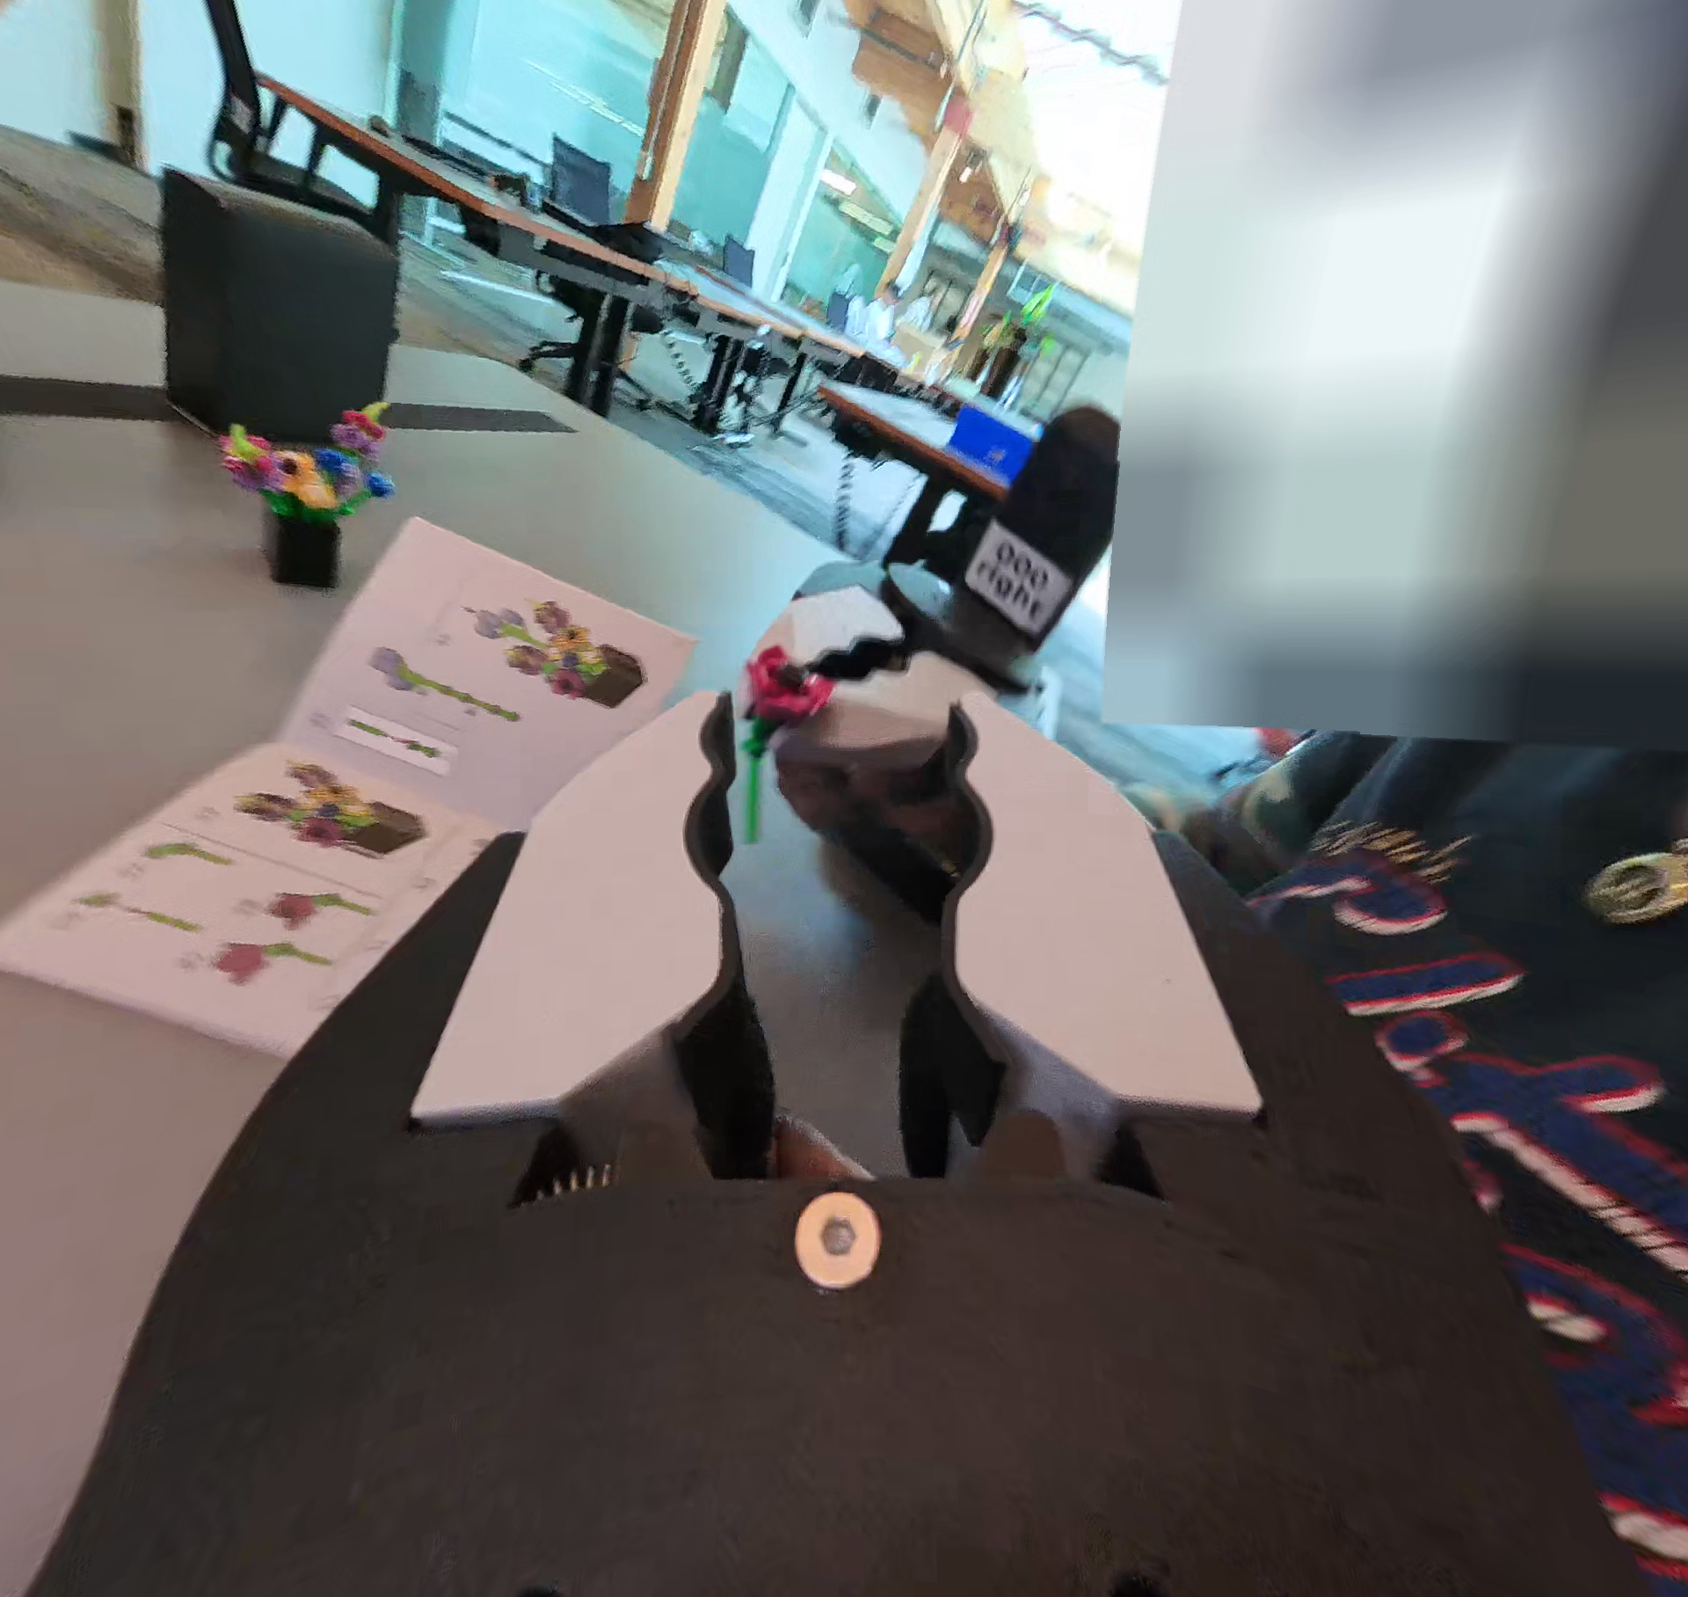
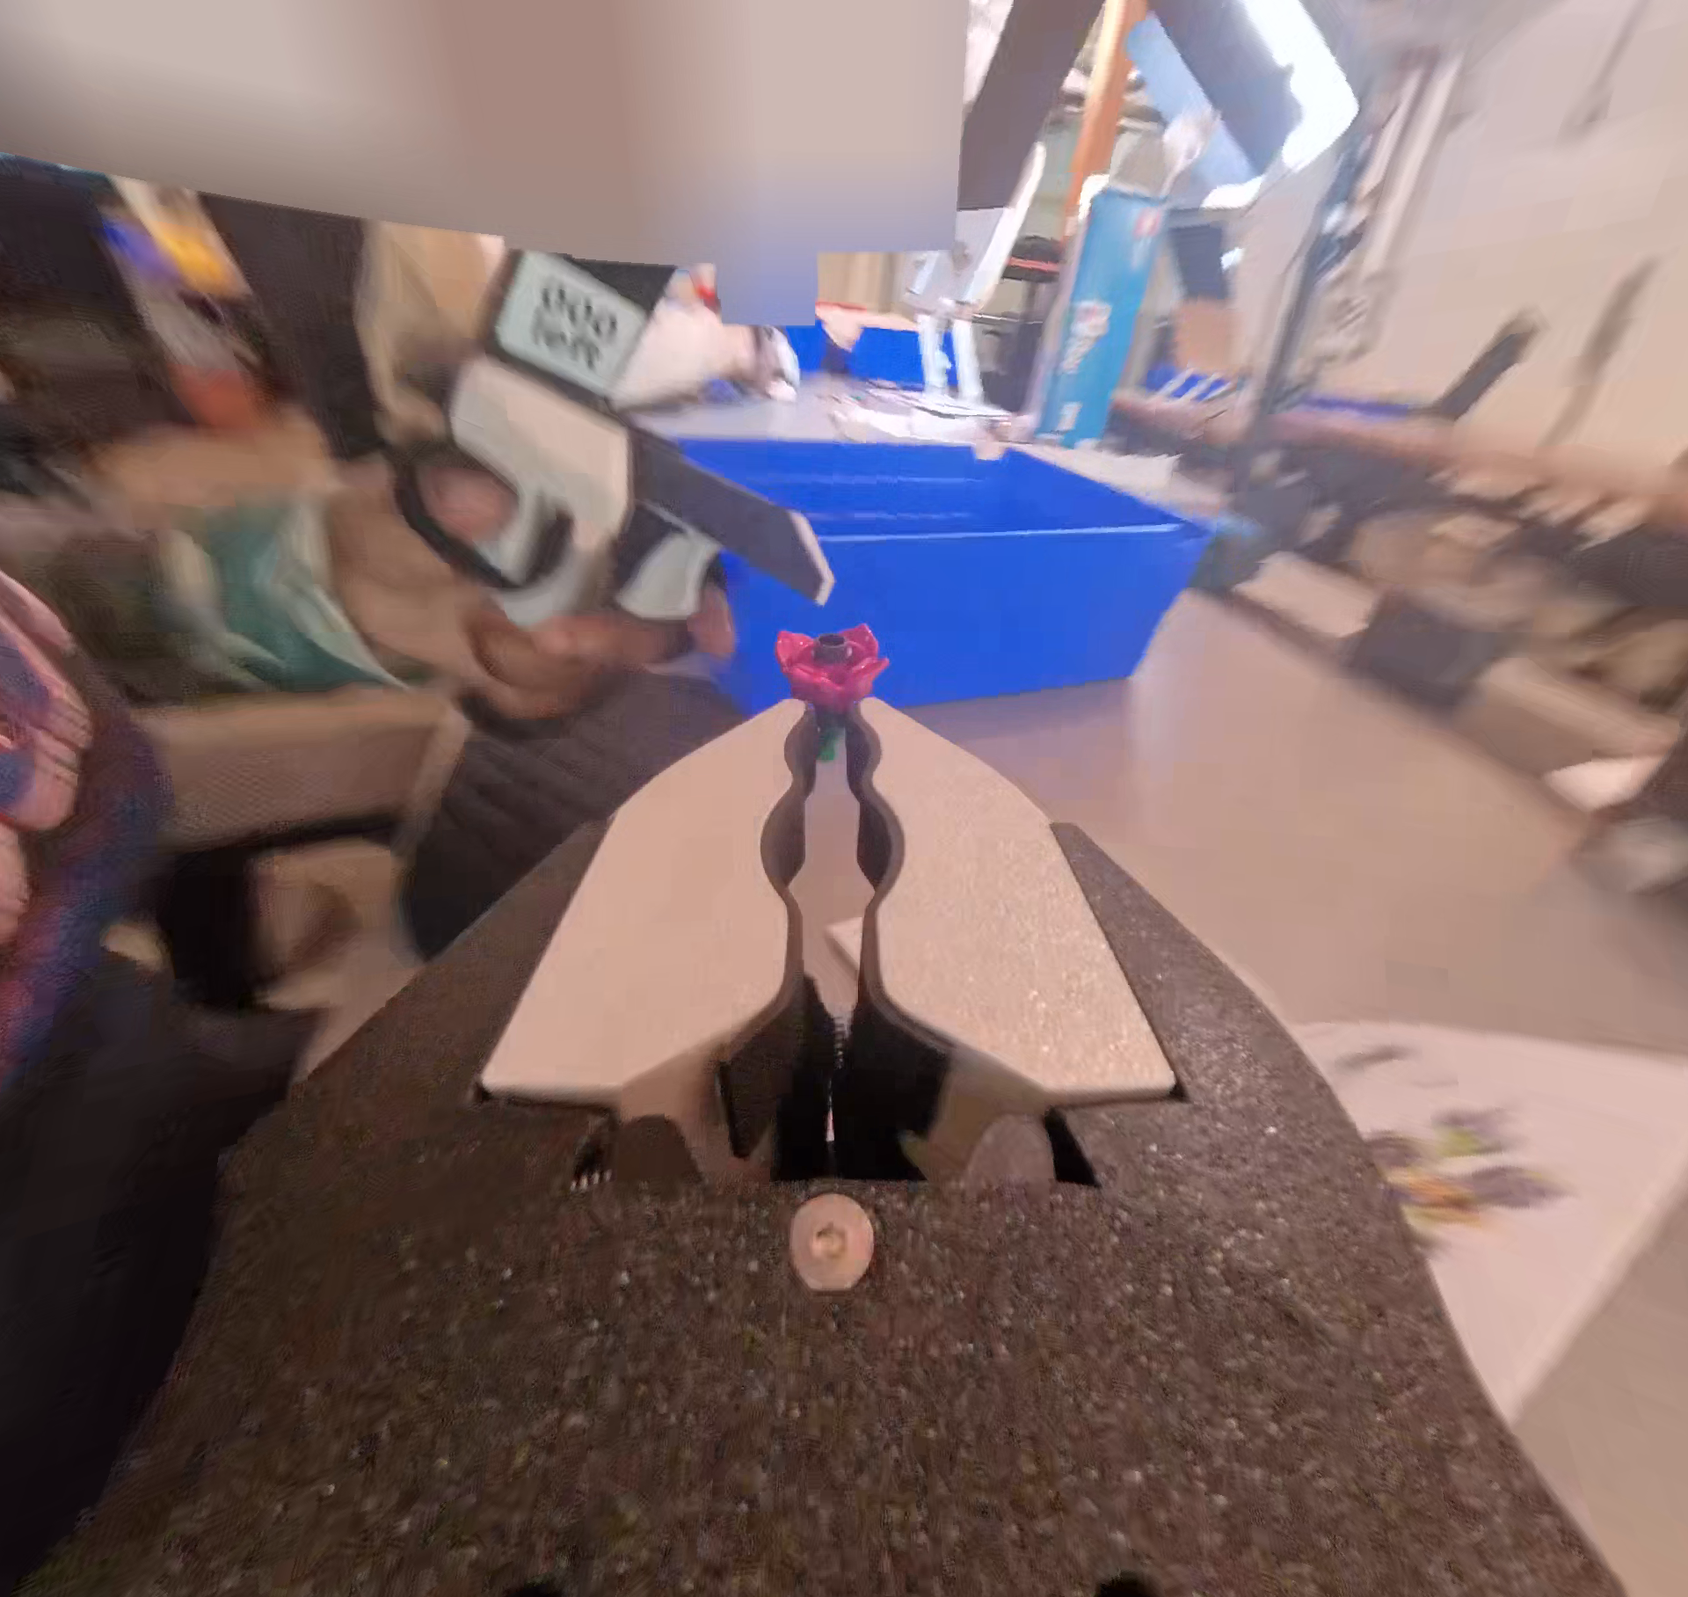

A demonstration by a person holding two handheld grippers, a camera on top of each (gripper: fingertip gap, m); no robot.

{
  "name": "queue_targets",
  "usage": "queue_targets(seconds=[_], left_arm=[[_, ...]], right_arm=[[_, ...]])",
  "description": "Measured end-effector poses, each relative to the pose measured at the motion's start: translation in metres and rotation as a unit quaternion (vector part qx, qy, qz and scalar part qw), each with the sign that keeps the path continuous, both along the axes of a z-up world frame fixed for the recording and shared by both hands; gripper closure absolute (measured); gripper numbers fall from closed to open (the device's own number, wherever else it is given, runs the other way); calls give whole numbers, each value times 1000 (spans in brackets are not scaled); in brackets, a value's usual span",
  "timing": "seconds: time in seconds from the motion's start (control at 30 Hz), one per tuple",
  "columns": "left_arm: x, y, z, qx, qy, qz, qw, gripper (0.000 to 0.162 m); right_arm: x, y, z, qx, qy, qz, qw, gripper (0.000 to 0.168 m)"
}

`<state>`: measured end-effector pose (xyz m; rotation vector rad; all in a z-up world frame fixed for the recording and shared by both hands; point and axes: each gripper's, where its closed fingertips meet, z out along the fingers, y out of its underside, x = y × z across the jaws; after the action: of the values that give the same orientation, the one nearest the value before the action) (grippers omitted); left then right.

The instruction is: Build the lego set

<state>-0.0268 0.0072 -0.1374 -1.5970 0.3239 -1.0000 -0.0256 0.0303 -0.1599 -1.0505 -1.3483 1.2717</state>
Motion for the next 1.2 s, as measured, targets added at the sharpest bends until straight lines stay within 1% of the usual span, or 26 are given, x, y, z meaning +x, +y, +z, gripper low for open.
queue_targets(seconds=[0.07,0.13,0.17,0.23,0.37,0.5,0.57,0.63,0.7,0.8,0.97,1.03,1.1,1.2], left_arm=[[-2,6,-10,3,48,7,999,120],[-1,13,-19,-18,49,9,999,126],[3,15,-20,-32,33,-4,999,130],[12,16,-21,-74,-18,-36,996,135],[24,19,-14,-120,-136,-88,979,142],[35,15,-5,-131,-193,-138,963,143],[33,10,3,-134,-241,-168,946,139],[29,8,6,-143,-275,-182,933,136],[31,7,3,-149,-270,-182,934,135],[36,5,9,-140,-287,-200,927,136],[40,3,5,-115,-256,-191,941,155],[37,5,2,-99,-232,-166,953,158],[32,8,-1,-71,-195,-126,970,159],[17,16,-2,-22,-117,-42,992,159]], right_arm=[[3,1,3,-142,5,67,988,162],[8,5,14,-249,37,115,961,162],[11,8,19,-283,54,128,949,162],[15,14,23,-309,74,131,939,163],[18,11,31,-322,92,154,929,162],[23,7,39,-308,116,169,929,162],[25,8,41,-296,122,161,934,162],[25,7,41,-284,123,161,937,162],[25,4,41,-271,122,163,941,162],[21,-4,37,-237,105,165,952,162],[20,-9,36,-210,101,163,959,162],[18,-10,35,-199,97,158,962,162],[15,-10,31,-187,87,145,968,161],[12,-5,26,-174,68,123,975,147]])
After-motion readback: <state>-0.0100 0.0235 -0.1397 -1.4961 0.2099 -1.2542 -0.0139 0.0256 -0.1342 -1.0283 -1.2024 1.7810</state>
